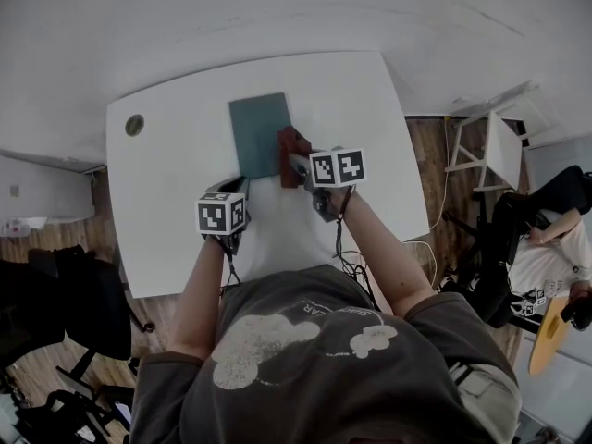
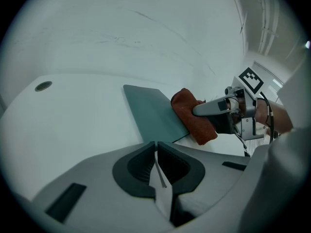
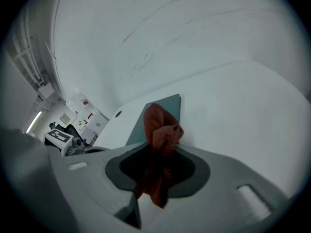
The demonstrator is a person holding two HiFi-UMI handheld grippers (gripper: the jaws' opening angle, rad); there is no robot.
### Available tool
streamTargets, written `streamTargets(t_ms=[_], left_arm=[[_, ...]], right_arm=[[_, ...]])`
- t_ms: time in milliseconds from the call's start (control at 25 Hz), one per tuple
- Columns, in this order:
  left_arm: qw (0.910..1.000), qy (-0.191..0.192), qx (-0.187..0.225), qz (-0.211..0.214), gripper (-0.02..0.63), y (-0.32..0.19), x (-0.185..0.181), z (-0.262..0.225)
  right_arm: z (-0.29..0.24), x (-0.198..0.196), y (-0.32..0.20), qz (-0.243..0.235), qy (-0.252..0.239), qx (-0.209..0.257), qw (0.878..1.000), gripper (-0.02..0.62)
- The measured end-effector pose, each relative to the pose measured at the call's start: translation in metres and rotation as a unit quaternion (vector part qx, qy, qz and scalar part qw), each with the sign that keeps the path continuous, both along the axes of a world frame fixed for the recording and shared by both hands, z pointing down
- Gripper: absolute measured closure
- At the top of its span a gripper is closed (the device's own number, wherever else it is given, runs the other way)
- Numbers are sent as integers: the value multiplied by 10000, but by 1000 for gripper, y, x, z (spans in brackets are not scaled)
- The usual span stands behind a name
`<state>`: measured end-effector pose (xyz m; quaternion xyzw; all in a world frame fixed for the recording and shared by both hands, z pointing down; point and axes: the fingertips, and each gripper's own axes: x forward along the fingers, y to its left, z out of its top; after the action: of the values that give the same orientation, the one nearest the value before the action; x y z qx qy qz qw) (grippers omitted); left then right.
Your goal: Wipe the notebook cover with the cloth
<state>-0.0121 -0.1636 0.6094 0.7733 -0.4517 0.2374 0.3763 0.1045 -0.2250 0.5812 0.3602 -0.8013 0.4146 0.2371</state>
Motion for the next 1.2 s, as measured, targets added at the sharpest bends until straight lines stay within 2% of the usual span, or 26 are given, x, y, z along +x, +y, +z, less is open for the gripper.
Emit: streamTargets(t_ms=[400, 760, 1040, 1200], left_arm=[[10000, 62, -14, -40, 586, 0, -3, 0], [9998, 116, 56, 119, 586, 4, -3, -2], [9981, 443, 414, 77, 586, 8, -21, -19], [9968, 637, 481, 87, 586, 18, -35, -24]], right_arm=[[2, 27, -3, 363, 165, 8, 9992, 489], [-4, 37, 2, 700, 183, 102, 9973, 489], [-11, 35, 17, 1000, 151, 136, 9948, 489], [-15, 29, 32, 1165, 146, 171, 9929, 489]])
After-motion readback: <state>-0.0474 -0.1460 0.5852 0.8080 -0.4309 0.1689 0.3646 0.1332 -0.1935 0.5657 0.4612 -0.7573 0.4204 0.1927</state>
